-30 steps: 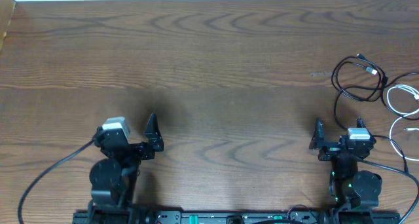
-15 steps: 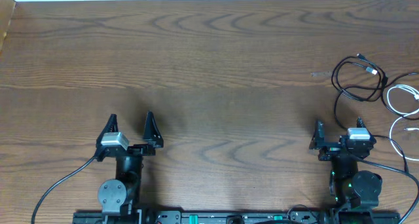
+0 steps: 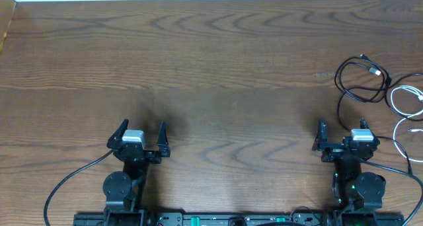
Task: Untangle cables
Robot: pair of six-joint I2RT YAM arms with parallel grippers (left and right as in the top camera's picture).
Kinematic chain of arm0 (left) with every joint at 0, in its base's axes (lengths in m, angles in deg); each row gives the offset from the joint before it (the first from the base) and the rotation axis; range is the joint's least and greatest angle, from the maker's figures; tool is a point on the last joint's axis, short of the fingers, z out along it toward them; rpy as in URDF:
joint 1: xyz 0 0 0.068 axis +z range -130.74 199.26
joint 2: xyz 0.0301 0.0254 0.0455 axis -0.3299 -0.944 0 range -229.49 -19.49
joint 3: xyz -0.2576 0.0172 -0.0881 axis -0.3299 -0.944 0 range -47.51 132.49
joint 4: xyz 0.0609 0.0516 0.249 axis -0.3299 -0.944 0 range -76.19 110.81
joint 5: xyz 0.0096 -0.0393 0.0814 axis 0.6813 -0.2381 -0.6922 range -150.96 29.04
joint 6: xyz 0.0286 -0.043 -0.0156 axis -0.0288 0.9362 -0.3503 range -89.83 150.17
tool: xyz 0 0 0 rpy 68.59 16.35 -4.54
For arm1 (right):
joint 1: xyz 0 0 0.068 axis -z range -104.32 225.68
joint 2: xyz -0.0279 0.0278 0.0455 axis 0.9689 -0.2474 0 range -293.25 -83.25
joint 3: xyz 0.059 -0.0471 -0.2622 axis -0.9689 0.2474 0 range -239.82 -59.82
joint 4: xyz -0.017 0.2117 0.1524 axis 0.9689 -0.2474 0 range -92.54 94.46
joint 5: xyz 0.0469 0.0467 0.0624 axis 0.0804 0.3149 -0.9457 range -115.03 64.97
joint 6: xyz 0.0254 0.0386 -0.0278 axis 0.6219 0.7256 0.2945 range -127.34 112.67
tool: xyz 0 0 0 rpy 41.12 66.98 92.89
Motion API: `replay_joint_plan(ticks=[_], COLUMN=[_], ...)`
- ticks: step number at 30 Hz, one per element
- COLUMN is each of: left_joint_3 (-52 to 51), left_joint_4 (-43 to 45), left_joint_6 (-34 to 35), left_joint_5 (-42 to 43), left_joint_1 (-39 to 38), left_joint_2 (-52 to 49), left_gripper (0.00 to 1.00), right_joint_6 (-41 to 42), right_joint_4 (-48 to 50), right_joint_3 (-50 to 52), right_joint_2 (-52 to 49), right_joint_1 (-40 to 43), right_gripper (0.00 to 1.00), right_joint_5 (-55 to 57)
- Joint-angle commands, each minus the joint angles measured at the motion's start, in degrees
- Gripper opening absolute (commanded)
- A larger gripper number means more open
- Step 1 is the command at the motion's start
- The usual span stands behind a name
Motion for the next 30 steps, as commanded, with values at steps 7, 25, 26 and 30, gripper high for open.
replay_joint_plan(ticks=[7,25,26,30], left_joint_3=[-0.31,-0.31,-0.31,-0.31], left_joint_4=[-3.3,-3.28,-3.26,-3.26], left_joint_6=[1.84,1.84,1.84,1.84], left_joint_5=[1.03,1.03,1.03,1.03], left_joint_1=[0.35,0.35,0.35,0.35], left_joint_2=[0.5,0.5,0.5,0.5], left_gripper=[0.98,0.98,0.98,0.98], right_joint_6=[0.79,0.79,0.79,0.79], right_joint_4=[-0.26,-0.26,-0.26,-0.26], right_joint_3=[0.04,0.04,0.04,0.04], right_joint_2=[0.35,0.35,0.35,0.35], right_joint_1=[0.63,0.63,0.63,0.63], right_gripper=[0.99,0.99,0.99,0.99], right_joint_5=[-0.11,-0.11,-0.11,-0.11])
